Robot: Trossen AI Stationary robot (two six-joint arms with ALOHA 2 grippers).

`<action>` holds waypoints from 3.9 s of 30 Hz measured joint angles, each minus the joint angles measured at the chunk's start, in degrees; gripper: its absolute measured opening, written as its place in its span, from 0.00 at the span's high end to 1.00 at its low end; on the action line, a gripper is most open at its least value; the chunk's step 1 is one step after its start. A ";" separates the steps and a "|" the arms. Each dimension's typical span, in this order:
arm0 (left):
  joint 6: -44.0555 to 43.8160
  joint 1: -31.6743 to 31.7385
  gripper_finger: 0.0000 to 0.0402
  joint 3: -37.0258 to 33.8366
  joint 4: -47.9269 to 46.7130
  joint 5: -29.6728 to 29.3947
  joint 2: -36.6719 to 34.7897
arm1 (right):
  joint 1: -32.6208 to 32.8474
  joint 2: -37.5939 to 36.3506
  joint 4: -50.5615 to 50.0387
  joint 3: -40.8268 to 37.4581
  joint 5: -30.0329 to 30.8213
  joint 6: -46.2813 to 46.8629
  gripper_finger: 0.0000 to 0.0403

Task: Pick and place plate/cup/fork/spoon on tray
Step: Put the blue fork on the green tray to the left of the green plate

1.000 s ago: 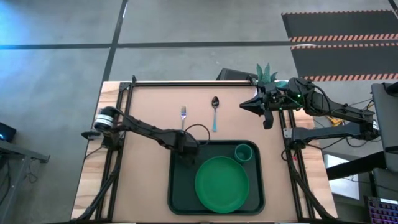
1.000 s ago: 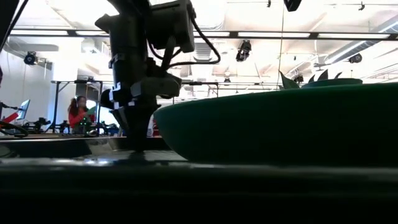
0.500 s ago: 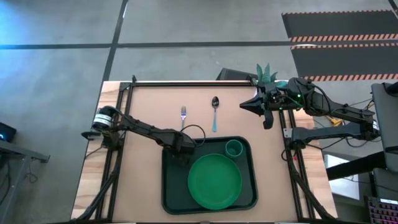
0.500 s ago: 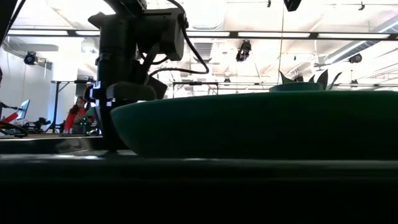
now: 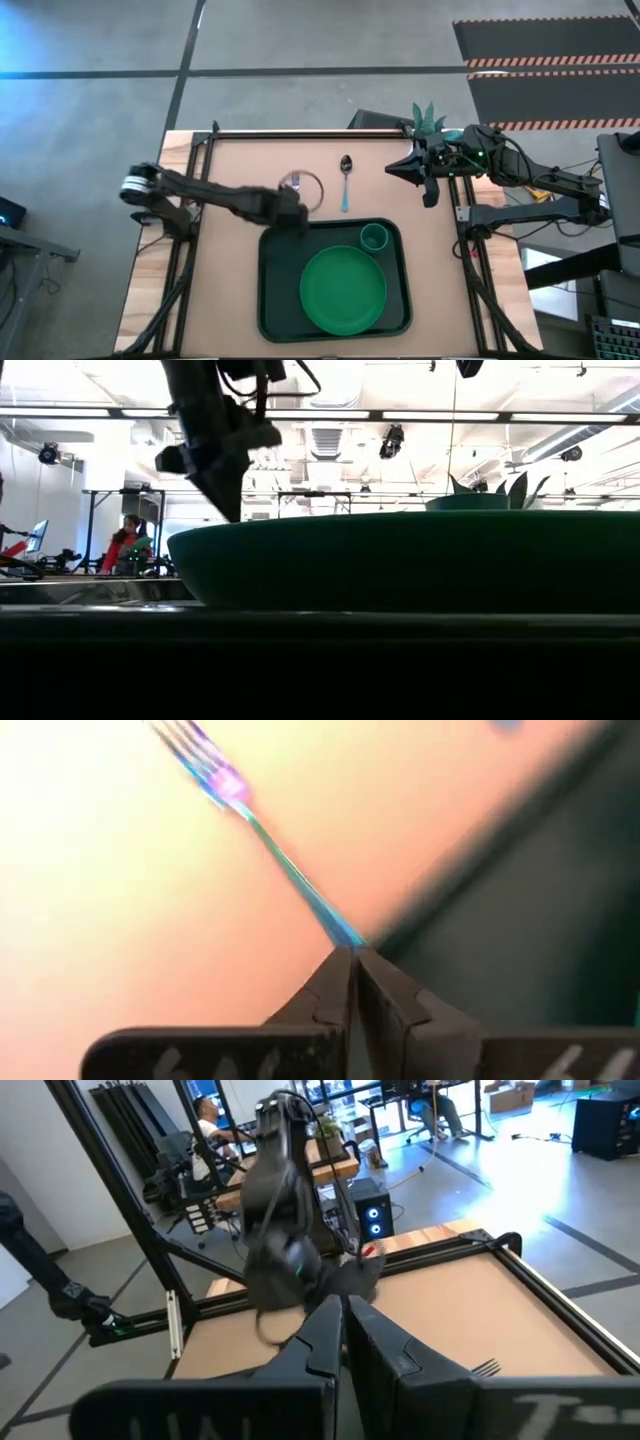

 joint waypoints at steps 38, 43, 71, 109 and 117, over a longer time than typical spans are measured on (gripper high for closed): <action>4.02 16.21 0.48 -0.92 9.76 11.36 10.68 | 0.00 -2.78 -0.56 -0.02 0.85 -2.05 0.98; 4.03 17.03 0.48 -0.86 9.82 11.41 12.72 | 0.00 -4.17 -1.63 -0.02 0.85 -2.04 0.98; 7.09 20.62 0.99 -0.68 12.74 12.85 15.29 | 0.01 -5.00 -2.53 -0.02 0.87 -1.95 0.98; -72.86 -26.91 1.00 14.86 -11.70 3.55 8.00 | 0.01 -4.94 -2.79 -0.02 1.53 -1.95 0.98; -81.96 -30.70 1.00 14.96 -12.13 14.04 12.45 | 0.02 -4.94 -3.01 -0.02 1.44 -1.22 0.98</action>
